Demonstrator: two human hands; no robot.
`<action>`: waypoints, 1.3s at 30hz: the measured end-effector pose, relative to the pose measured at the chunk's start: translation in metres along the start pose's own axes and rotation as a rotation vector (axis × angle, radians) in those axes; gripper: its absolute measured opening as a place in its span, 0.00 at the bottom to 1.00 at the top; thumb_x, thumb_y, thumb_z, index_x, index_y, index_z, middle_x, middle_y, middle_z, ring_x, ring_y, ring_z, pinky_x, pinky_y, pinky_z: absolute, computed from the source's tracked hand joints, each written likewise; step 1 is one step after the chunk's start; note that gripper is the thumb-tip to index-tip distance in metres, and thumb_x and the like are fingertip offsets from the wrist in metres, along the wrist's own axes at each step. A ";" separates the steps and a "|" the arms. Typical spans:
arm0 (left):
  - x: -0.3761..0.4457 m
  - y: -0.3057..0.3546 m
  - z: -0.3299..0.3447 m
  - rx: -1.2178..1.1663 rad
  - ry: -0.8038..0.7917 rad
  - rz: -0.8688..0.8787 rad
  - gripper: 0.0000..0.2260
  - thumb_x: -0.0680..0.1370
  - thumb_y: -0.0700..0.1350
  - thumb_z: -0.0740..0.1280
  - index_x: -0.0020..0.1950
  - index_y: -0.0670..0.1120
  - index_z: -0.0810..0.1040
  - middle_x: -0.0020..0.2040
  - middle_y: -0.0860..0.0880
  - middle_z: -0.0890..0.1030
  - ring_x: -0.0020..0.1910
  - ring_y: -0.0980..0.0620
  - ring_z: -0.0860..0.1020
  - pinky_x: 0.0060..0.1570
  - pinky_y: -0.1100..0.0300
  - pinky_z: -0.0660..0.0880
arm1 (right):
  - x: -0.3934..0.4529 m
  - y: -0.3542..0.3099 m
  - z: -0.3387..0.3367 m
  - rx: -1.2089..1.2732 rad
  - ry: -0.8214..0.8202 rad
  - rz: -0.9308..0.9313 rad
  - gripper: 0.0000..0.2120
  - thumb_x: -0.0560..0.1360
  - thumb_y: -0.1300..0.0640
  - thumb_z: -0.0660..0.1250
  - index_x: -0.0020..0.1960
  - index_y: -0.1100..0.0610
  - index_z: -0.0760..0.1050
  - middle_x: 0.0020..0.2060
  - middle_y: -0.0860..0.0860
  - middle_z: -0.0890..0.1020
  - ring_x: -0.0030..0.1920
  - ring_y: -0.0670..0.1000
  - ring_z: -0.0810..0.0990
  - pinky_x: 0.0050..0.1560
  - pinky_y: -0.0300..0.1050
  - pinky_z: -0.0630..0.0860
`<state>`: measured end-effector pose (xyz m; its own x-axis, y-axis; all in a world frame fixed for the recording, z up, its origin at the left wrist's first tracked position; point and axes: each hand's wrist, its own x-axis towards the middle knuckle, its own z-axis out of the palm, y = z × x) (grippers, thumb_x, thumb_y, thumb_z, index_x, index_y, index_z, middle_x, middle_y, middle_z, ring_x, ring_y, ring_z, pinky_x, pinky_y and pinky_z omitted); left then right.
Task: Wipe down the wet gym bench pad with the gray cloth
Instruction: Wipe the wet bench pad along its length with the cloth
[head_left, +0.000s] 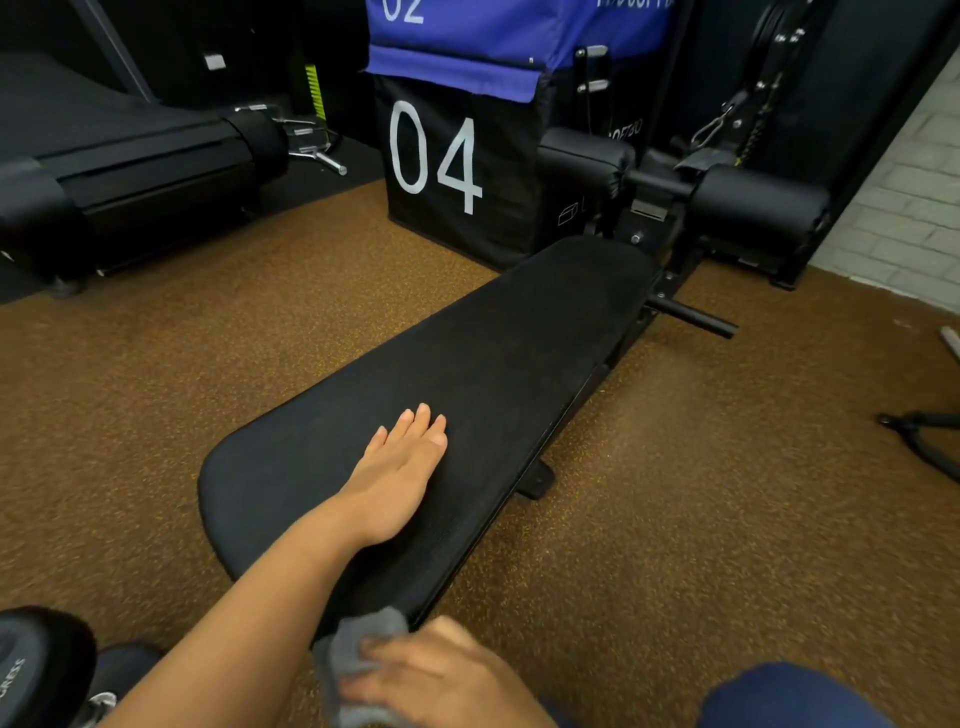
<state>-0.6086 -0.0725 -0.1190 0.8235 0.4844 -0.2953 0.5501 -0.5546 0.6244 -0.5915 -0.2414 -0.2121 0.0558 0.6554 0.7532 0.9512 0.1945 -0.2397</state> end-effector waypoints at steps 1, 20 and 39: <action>0.000 -0.001 -0.001 0.006 -0.006 0.008 0.23 0.83 0.53 0.37 0.78 0.54 0.46 0.79 0.57 0.42 0.74 0.63 0.38 0.71 0.63 0.35 | 0.002 0.003 -0.024 0.047 -0.113 -0.006 0.19 0.83 0.54 0.46 0.64 0.53 0.73 0.65 0.46 0.76 0.74 0.42 0.57 0.62 0.27 0.59; 0.049 0.008 0.006 0.211 0.070 -0.008 0.24 0.82 0.54 0.41 0.78 0.53 0.41 0.78 0.54 0.37 0.75 0.58 0.34 0.74 0.57 0.34 | 0.103 0.166 -0.041 -0.114 -0.128 0.722 0.15 0.77 0.63 0.61 0.54 0.48 0.81 0.53 0.46 0.82 0.51 0.53 0.74 0.55 0.41 0.72; 0.080 0.028 0.000 0.145 0.068 0.058 0.24 0.82 0.55 0.42 0.78 0.54 0.43 0.78 0.55 0.37 0.74 0.61 0.34 0.74 0.58 0.33 | 0.090 0.143 -0.062 -0.007 -0.239 0.657 0.20 0.78 0.45 0.61 0.69 0.47 0.70 0.69 0.39 0.65 0.69 0.43 0.59 0.68 0.32 0.50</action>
<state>-0.5275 -0.0495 -0.1247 0.8460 0.4904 -0.2093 0.5200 -0.6723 0.5268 -0.4321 -0.2000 -0.1407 0.5525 0.7782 0.2985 0.7455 -0.3012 -0.5946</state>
